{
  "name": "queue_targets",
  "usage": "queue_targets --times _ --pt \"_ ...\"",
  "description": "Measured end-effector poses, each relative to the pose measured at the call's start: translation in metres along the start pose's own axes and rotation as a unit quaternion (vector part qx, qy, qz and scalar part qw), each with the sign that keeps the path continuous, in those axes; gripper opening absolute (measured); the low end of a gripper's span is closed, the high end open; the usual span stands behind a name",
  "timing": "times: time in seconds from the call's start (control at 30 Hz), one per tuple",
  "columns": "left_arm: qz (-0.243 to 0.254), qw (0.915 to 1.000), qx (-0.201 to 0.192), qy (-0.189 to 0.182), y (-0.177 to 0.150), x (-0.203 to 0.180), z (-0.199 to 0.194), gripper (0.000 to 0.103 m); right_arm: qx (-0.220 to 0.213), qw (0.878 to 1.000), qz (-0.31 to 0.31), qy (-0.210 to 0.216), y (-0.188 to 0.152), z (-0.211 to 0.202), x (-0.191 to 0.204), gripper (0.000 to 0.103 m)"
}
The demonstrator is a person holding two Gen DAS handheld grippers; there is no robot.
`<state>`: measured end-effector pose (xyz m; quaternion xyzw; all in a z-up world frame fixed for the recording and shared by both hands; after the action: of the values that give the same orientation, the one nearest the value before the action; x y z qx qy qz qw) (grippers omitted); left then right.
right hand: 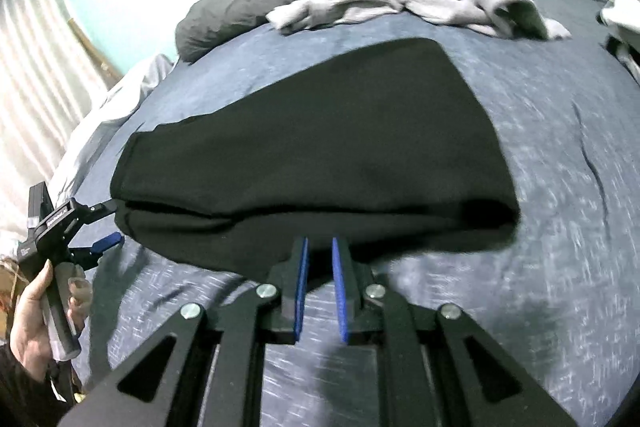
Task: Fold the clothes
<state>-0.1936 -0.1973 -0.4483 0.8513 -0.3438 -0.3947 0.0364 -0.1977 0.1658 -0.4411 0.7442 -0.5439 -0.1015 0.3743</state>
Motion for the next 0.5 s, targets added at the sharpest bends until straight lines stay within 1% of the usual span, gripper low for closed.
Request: queue_targets --times 0.13,0.2,0.3,0.37,0.43,0.5 --pt "-0.024 0.9997 -0.003 0.005 0.005 0.001 0.011 0.095 -0.011 1.000 0.004 0.015 0.007 -0.001 0.003 0.012" --pt "-0.030 0.9994 -0.003 0.015 0.005 0.001 0.017 0.097 -0.015 1.000 0.000 0.022 0.008 -0.003 0.005 0.012" --pt "-0.030 0.9995 0.009 0.001 -0.004 -0.009 0.018 0.097 -0.017 0.999 0.002 0.031 0.008 -0.004 0.005 0.012" --pt "-0.020 0.9998 0.008 0.001 -0.011 -0.017 0.017 0.097 -0.017 0.999 0.009 0.034 0.009 -0.003 0.003 0.012" --pt "-0.011 0.9999 0.001 0.010 -0.011 -0.019 0.019 0.098 -0.018 0.999 0.012 0.036 0.010 -0.003 0.002 0.012" --pt "-0.027 0.9996 -0.006 0.004 -0.005 -0.016 0.019 0.098 -0.020 0.999 0.012 0.037 0.012 -0.004 0.002 0.012"
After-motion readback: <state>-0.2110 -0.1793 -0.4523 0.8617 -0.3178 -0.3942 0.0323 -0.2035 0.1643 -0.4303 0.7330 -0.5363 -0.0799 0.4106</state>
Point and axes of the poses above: each gripper's, at about its wrist camera, not at the fingertips, and z roughly the way its jaws point, x to its left, y to its top, the point moved 10 cm from there along z, roughly the way its jaws point, and after that the axes turned 12 degrees about -z, right-handed, at the moved point
